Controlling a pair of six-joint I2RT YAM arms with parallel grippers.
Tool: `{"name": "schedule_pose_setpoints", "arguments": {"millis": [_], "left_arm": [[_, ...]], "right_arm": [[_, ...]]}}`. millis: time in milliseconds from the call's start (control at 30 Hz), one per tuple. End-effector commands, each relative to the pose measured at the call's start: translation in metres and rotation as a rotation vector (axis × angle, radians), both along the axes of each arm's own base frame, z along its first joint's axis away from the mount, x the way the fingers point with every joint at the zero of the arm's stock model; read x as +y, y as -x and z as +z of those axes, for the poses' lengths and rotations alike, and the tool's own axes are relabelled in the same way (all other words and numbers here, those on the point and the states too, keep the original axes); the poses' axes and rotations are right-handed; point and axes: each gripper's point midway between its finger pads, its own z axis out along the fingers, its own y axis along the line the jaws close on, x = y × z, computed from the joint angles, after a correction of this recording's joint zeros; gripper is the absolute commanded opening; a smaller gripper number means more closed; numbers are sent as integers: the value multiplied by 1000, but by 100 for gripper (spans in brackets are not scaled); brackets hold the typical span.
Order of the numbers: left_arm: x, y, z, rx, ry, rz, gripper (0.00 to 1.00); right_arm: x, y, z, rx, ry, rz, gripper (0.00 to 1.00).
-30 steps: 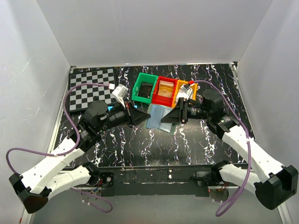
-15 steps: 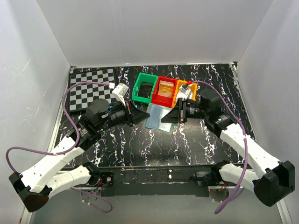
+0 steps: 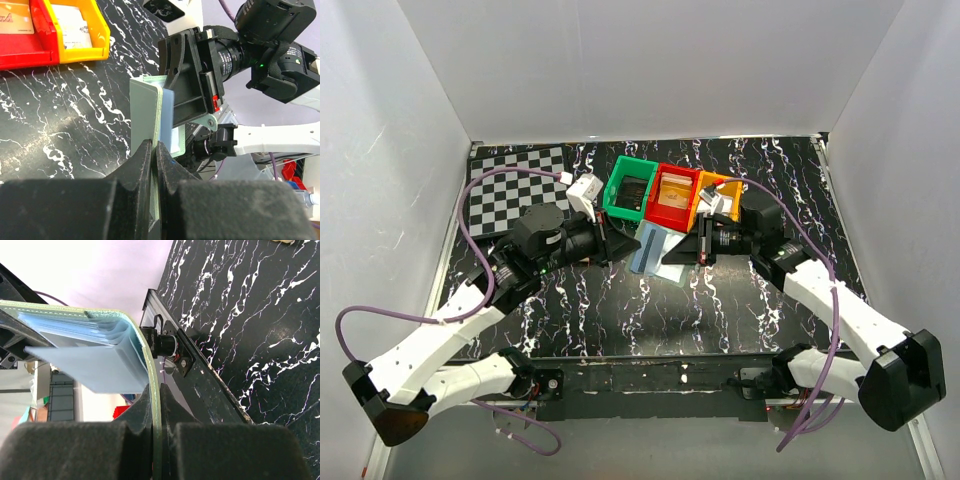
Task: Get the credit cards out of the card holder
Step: Open the card holder at the center of the board.
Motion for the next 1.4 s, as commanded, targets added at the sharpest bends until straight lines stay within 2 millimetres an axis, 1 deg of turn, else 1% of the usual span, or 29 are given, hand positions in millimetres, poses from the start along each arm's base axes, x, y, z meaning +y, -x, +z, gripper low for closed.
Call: {"name": "schedule_pose_setpoints", "arguments": {"millis": [0, 33, 133, 167, 233, 433, 567, 600, 667, 833, 1167, 1367], "left_arm": [[3, 0, 33, -68, 45, 11, 0], [3, 0, 33, -68, 45, 11, 0], [3, 0, 33, -69, 44, 9, 0], [4, 0, 34, -70, 45, 11, 0], [3, 1, 31, -68, 41, 9, 0], [5, -1, 23, -58, 32, 22, 0], [9, 0, 21, -60, 34, 37, 0], [10, 0, 20, -62, 34, 42, 0], [12, -2, 16, -59, 30, 55, 0], [13, -1, 11, -46, 48, 64, 0], [19, 4, 21, -81, 118, 77, 0], [19, 8, 25, -96, 159, 65, 0]], "right_arm": [[-1, -3, -9, 22, 4, -13, 1], [-1, -4, -8, 17, 4, -15, 2], [-2, -3, -9, 18, 3, -11, 13], [-1, -3, -4, -5, -18, -4, 16], [0, -2, -2, -7, -38, -1, 22], [-3, 1, 9, -46, -61, -5, 26], [-6, 3, 14, -52, -64, -5, 40], [-7, 4, 16, -57, -66, -4, 41], [-10, 5, 18, -59, -69, -8, 43], [-15, 6, 25, -69, -91, -14, 45], [-21, 6, 45, -67, -223, -18, 47], [-23, 8, 54, -75, -287, 0, 52]]}}
